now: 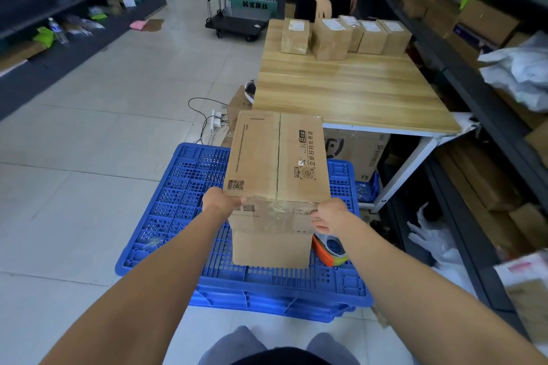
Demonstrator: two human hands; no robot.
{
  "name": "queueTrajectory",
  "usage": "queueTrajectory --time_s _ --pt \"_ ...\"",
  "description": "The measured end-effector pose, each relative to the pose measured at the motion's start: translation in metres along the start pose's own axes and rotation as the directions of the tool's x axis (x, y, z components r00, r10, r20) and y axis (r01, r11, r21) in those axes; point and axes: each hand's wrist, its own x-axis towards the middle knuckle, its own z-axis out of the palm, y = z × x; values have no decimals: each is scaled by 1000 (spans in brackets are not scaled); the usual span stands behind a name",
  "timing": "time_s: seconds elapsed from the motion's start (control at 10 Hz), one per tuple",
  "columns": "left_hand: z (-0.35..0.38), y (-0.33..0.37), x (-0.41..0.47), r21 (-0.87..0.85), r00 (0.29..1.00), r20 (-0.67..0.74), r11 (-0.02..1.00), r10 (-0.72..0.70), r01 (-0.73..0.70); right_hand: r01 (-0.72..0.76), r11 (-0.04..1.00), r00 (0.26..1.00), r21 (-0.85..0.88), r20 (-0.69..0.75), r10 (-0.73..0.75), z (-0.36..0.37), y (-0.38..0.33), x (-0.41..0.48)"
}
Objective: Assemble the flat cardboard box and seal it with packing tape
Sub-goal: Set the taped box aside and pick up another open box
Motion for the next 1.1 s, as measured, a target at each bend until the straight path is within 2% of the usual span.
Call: queueTrajectory --time_s 0.1,0.2,0.3,0.4,0.5,0.6,0.7,0.8,0.9,1.0,1.1 --pt "-5 -5 2 22 1000 7 999 23 -23 -43 996 999 80 24 41 1 7 5" --pt "-6 -5 3 80 1000 3 997 15 -15 -60 998 996 18 72 58 -5 13 11" --pt "-3 -8 1 149 999 -35 989 -9 14 -33 999 999 5 23 33 -9 18 17" --pt "0 -11 3 142 1000 -12 990 -2 4 36 978 997 -206 -54 -48 -15 26 31" --pt "-5 -15 8 127 988 147 992 -41 22 11 834 991 -552 -106 -84 -25 26 35" --pt "-14 -7 5 205 983 173 979 -52 15 32 749 953 -662 -206 -223 -38 14 29" --pt "-16 6 0 353 997 27 933 66 -71 292 816 870 -499 -215 -444 -42 -1 26" --pt "-7 22 -3 299 956 31 910 292 -287 542 736 812 -406 28 -583 -27 -10 17" --pt "9 30 -6 375 946 94 869 311 -323 509 651 843 -563 170 -511 -9 -9 20" --pt "23 27 -11 523 957 70 807 280 -275 436 585 868 -684 147 -475 4 1 30" --pt "32 24 -11 525 966 8 821 260 -226 347 633 890 -692 28 -456 6 5 30"
